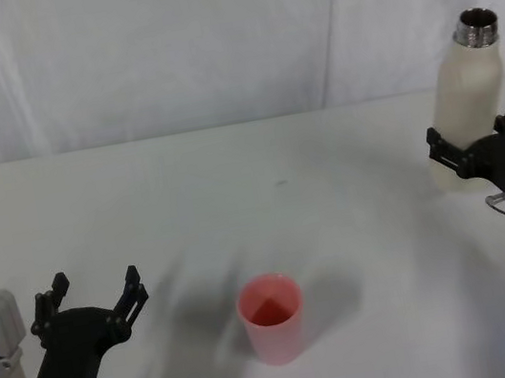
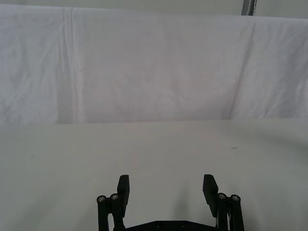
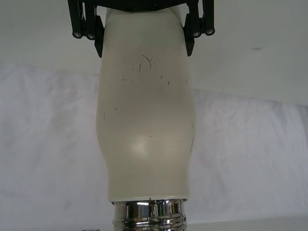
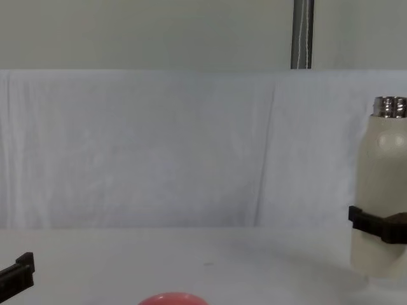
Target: Grasp the thermos with one hand and pour water into the cup lid.
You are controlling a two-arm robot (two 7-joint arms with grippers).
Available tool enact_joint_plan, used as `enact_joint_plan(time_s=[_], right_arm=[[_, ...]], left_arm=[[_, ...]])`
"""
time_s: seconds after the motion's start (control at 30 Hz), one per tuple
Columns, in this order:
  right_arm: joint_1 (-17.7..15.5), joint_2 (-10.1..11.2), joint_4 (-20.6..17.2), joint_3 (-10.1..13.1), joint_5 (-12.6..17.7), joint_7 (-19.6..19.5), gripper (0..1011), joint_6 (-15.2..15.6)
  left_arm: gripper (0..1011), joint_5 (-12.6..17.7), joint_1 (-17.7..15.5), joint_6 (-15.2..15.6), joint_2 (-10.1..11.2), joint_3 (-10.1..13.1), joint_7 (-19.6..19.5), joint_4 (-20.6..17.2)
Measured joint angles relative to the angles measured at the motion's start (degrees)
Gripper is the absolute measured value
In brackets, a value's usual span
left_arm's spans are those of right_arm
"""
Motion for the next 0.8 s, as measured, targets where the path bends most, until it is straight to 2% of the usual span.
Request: enact_joint_plan(time_s=[0.23,0.4,0.8], right_arm=[[-1.77,1.76,-3.27,0.48,-0.36,0.04,955,0.74],[-3.53,3.37,-6.28,0.48,-1.91,-0.14,955,0.81],[-6.8,5.17,-10.88,0.83,-3.97,-0.61,955,1.0]], left_arm=[[1001,0.0,0.0,0.0,0.0,0.0,0.0,0.0],[1001,0.0,0.0,0.0,0.0,0.01,0.0,0.0],[1001,0.0,0.0,0.0,0.0,0.01,0.0,0.0]])
